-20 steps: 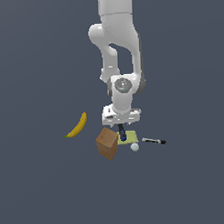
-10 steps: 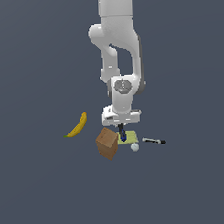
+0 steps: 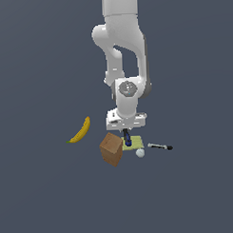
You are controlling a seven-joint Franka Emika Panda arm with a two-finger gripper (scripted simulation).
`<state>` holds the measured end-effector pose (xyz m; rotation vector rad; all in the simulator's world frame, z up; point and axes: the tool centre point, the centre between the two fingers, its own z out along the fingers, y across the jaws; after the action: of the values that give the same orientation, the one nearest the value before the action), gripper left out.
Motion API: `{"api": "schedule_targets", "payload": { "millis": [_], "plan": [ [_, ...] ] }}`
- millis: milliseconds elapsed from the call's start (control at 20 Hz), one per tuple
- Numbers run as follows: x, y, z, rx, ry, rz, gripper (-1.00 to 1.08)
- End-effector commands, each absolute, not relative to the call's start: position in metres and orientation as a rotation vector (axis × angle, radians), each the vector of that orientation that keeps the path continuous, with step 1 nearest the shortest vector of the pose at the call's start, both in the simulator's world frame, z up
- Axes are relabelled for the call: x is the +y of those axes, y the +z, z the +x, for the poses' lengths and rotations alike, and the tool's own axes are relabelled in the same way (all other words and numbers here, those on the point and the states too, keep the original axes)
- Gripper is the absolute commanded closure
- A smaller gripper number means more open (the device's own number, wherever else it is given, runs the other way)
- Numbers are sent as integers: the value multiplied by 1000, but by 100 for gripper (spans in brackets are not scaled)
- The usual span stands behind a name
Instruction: Pick up a designated object from a clutter of objects.
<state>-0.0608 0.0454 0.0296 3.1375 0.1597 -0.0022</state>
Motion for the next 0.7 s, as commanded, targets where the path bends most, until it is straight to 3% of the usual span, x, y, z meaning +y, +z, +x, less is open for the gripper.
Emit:
{"api": "schedule_targets", "payload": {
  "millis": [0,650],
  "plan": [
    [45,36,-60,160,0,3137,108],
    [44,117,-63,160,0,3137,108]
  ]
}}
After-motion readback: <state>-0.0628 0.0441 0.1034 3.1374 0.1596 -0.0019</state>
